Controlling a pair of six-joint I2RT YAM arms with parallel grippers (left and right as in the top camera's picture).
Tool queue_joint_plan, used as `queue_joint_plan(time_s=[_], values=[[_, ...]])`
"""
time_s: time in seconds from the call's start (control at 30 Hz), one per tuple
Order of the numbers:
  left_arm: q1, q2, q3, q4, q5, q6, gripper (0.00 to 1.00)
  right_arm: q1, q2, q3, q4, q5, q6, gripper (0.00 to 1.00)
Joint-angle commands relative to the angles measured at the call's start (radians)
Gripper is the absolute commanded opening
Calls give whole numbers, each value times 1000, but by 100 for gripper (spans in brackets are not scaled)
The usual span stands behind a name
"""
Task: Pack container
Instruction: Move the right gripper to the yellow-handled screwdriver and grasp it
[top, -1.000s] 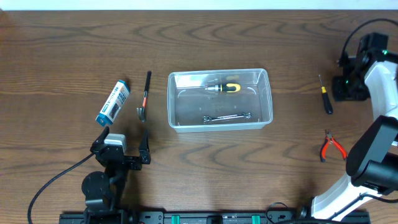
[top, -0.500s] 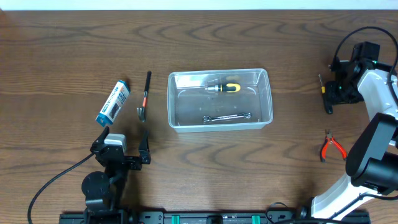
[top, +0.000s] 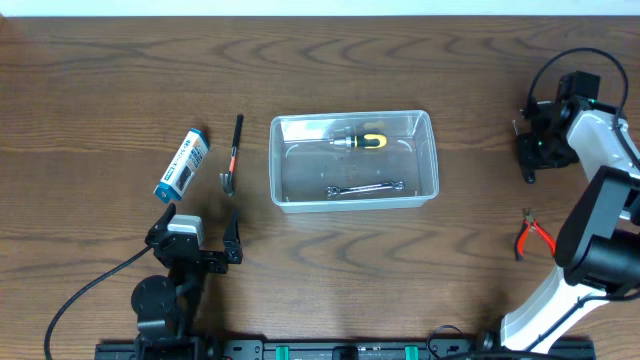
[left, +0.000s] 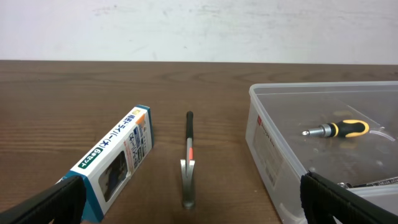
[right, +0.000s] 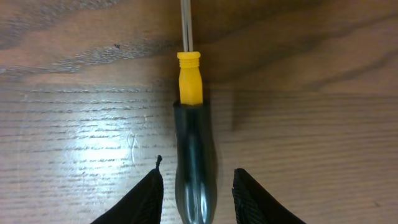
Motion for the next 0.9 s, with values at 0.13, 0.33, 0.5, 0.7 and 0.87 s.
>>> queue_joint_plan(time_s=[0.13,0.33,0.5,0.7,0.87], values=[[3,-6,-13,-6,13,17,98,16,40,-5,19,-6,-12,36],[3,-6,-13,-6,13,17,98,16,73,-5,23,-6,-11,36],[3,-6,-13,-6,13,17,98,16,81,-5,34,-5,-11,34],[3,-6,-13,-6,13,17,98,15,81,-5,29,16,-3,14],[3,-6,-13,-6,13,17,98,16,80,-3,21,16,-3,9]])
